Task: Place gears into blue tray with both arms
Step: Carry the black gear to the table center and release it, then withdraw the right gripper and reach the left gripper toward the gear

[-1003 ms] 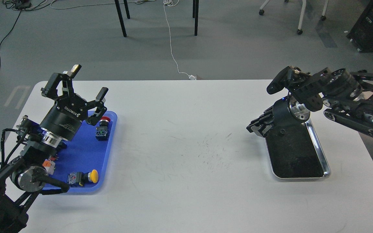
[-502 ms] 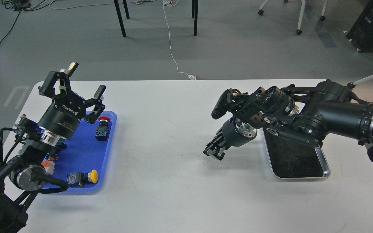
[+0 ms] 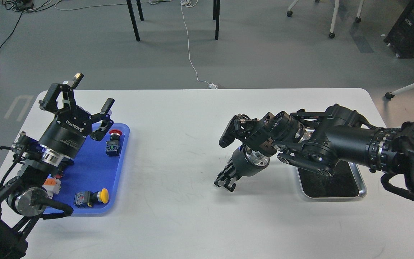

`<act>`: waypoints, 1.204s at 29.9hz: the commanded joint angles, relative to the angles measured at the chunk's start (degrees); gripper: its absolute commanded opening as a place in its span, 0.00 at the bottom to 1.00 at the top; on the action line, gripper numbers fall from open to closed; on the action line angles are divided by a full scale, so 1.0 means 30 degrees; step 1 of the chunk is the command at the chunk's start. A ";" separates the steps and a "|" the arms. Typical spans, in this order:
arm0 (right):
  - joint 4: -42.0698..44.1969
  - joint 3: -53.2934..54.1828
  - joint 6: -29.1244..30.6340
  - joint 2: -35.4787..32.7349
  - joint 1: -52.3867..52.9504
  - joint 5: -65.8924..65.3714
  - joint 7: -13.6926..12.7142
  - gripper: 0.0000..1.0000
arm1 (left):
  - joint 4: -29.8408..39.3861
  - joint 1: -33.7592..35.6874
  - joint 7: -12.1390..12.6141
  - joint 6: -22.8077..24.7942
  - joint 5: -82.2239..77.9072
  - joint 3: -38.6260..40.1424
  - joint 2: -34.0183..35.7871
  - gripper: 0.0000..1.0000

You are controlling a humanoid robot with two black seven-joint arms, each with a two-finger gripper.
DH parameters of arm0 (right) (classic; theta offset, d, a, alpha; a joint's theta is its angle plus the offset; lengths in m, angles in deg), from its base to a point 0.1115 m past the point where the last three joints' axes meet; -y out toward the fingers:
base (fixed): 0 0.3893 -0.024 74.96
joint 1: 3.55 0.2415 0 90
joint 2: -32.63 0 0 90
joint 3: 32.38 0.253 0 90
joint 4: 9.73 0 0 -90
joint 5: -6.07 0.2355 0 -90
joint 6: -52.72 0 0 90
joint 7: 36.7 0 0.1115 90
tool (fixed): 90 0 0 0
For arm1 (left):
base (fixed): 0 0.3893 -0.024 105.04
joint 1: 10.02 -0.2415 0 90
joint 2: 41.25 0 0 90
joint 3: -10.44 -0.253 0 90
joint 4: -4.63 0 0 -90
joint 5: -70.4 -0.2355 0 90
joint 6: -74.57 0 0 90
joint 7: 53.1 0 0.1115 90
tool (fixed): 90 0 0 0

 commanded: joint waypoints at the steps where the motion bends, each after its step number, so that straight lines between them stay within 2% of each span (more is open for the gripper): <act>1: 0.0600 -0.0111 0.0005 0.0325 -0.0238 -0.0012 -0.0016 0.22 | -0.0001 -0.0029 0.0002 0.0001 0.0004 -0.0001 0.0019 0.98; 4: 0.0601 -0.0082 -0.0041 0.0442 -0.0238 0.0017 -0.0016 0.22 | -0.0001 -0.0117 0.0002 0.0001 -0.0025 -0.0001 0.0019 0.98; 7: 0.0601 -0.0082 -0.0041 0.0384 -0.0238 0.0017 -0.0016 0.29 | 0.0028 -0.0147 0.0002 0.0001 0.0004 -0.0001 0.0019 0.98; 10: 0.0601 -0.0082 -0.0245 0.0354 -0.0209 0.0046 -0.0016 0.49 | 0.0028 -0.0147 0.0002 0.0001 -0.0025 0.0028 0.0019 0.98; 14: 0.0543 -0.0082 -0.0334 0.0267 -0.0005 0.0718 -0.0016 0.62 | 0.0028 -0.0147 0.0002 0.0001 -0.0025 0.0028 0.0019 0.98; 17: 0.0513 0.0006 -0.0334 0.0121 0.0288 0.1508 -0.0016 0.76 | 0.0028 -0.0147 0.0002 0.0001 -0.0025 0.0028 0.0019 0.98; 23: 0.0192 0.0006 -0.0188 -0.1487 0.1898 0.3266 -0.0016 0.92 | 0.0028 -0.0147 0.0002 0.0001 -0.0025 -0.0001 0.0194 0.98; 29: -0.1097 0.0560 -0.0304 -0.4970 0.2750 0.5605 -0.0016 0.95 | 0.0028 0.0116 0.0031 0.0001 -0.0171 -0.0089 0.0662 0.98; 31: -0.1419 0.1291 -0.0305 -0.6494 0.2518 0.7769 -0.0016 0.95 | 0.0028 0.0233 0.0002 0.0001 -0.0230 -0.0148 0.0926 0.98; 36: -0.2094 0.2494 -0.0305 -1.0068 0.0148 1.6376 -0.0016 0.96 | 0.0057 0.0525 -0.0027 0.0001 -0.1981 -0.0235 0.1425 0.98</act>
